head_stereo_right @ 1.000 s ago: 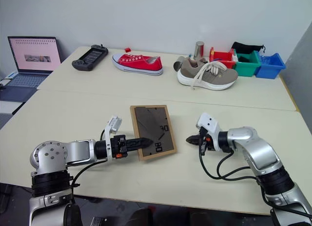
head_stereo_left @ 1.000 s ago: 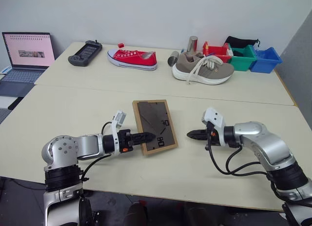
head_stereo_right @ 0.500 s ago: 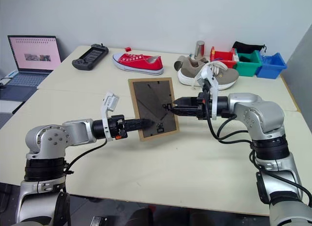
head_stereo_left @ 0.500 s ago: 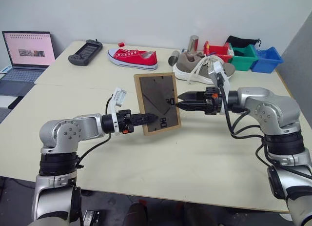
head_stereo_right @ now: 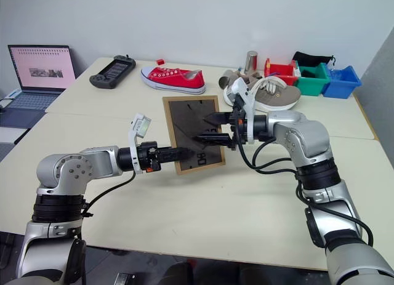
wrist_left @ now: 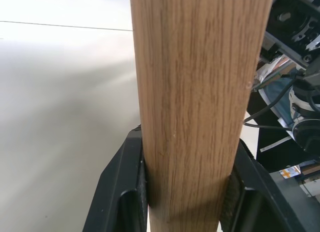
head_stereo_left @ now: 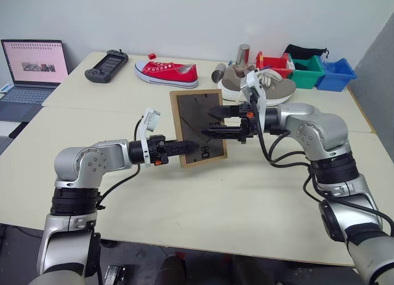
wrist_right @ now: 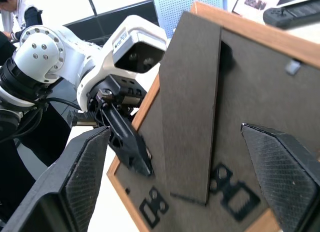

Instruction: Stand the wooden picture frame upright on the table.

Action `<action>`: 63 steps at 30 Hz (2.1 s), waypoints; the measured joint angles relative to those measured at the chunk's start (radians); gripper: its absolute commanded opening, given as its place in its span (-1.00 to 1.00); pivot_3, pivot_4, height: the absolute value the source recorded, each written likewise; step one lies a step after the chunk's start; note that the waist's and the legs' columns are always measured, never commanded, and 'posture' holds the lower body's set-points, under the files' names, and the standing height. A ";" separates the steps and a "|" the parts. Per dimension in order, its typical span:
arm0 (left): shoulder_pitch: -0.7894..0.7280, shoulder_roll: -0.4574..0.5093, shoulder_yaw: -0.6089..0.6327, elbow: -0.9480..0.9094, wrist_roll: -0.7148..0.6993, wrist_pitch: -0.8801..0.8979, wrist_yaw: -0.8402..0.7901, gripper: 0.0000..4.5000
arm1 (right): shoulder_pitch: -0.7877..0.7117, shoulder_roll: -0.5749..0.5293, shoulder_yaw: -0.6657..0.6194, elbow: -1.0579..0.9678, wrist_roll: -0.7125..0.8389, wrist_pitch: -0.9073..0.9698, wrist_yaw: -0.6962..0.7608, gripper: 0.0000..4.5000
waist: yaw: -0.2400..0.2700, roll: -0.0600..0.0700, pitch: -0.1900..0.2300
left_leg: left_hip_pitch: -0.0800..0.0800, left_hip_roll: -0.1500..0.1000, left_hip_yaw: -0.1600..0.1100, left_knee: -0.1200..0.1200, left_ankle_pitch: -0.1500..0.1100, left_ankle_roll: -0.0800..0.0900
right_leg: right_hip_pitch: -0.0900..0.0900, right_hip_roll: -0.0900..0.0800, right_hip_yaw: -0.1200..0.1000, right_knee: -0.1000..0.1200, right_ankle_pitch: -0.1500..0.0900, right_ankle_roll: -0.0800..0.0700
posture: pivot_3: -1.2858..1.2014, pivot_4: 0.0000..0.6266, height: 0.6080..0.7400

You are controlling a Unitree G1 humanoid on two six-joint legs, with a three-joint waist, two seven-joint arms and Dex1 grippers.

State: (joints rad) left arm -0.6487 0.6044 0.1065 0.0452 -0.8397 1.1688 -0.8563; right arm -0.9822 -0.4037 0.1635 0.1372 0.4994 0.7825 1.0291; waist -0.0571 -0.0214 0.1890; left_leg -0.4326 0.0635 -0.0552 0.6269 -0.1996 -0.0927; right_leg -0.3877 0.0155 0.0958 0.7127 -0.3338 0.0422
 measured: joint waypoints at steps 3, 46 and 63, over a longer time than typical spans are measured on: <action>0.000 -0.002 -0.003 0.000 0.001 0.000 -0.007 -0.42 | -0.005 0.021 0.021 -0.014 -0.002 -0.004 0.029 0.99 | 0.000 0.000 0.000 | 0.000 0.000 0.000 0.000 0.000 0.000 | 0.000 0.000 0.000 0.000 0.000 0.000 | 0.03 -0.52 1.00; -0.070 0.105 -0.136 0.412 -0.951 0.440 0.407 -0.42 | 0.238 -0.175 0.026 0.291 -0.717 -1.804 -0.293 0.99 | -0.011 0.000 0.001 | 0.001 -0.001 -0.002 0.002 0.002 -0.004 | 0.002 -0.001 0.000 0.003 0.000 0.000 | 0.03 -0.52 1.00; -0.004 0.136 -0.178 0.353 -1.112 0.374 0.514 -0.42 | 0.173 -0.135 0.123 0.420 -0.878 -2.041 -0.434 -0.23 | -0.012 0.000 0.001 | 0.003 -0.001 -0.002 0.003 0.002 -0.004 | 0.002 -0.001 0.000 0.003 0.000 0.000 | 0.03 -0.52 1.00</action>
State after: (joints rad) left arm -0.6522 0.7405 -0.0720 0.3978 -1.9521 1.5430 -0.3425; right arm -0.8088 -0.5384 0.2867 0.5569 -0.3789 -1.2585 0.5956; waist -0.0694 -0.0215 0.1898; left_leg -0.4300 0.0622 -0.0571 0.6296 -0.1972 -0.0965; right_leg -0.3853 0.0141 0.0960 0.7156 -0.3337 0.0421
